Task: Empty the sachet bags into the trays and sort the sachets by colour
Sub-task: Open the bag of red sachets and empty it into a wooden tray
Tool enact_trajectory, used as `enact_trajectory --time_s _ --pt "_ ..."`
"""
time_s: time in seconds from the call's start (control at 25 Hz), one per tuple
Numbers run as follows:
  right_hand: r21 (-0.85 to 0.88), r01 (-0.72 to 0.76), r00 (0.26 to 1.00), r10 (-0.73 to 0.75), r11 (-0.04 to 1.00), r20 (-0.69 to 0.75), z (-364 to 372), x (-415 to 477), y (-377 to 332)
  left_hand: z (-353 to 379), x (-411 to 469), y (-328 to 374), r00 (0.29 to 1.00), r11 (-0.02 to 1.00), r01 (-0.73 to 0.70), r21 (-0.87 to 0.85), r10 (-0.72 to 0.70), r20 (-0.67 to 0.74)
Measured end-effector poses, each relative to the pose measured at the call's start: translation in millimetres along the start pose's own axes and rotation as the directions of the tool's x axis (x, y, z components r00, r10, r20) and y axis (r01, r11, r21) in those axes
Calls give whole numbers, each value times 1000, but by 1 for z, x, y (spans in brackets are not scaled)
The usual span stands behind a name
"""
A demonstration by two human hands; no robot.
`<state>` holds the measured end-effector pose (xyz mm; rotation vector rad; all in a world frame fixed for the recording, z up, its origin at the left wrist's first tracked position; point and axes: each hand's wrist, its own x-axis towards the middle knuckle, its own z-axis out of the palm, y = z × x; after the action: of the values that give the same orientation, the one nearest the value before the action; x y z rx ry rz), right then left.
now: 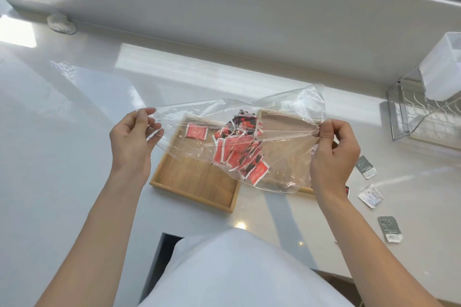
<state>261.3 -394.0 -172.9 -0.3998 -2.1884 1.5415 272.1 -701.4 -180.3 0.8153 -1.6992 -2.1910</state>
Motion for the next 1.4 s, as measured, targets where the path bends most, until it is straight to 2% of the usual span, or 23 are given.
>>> enact_trajectory --time_s 0.2,0.8,1.4 --pt "-16 -1 999 1 1000 35 3 2 1 3 3 5 999 1000 -29 3 29 -30" --pt "-90 30 996 -22 996 83 7 3 3 2 5 3 999 1000 11 8 -10 -39" --pt "-48 83 996 -84 995 -22 1 2 5 6 7 -1 999 1000 24 16 -24 -28"
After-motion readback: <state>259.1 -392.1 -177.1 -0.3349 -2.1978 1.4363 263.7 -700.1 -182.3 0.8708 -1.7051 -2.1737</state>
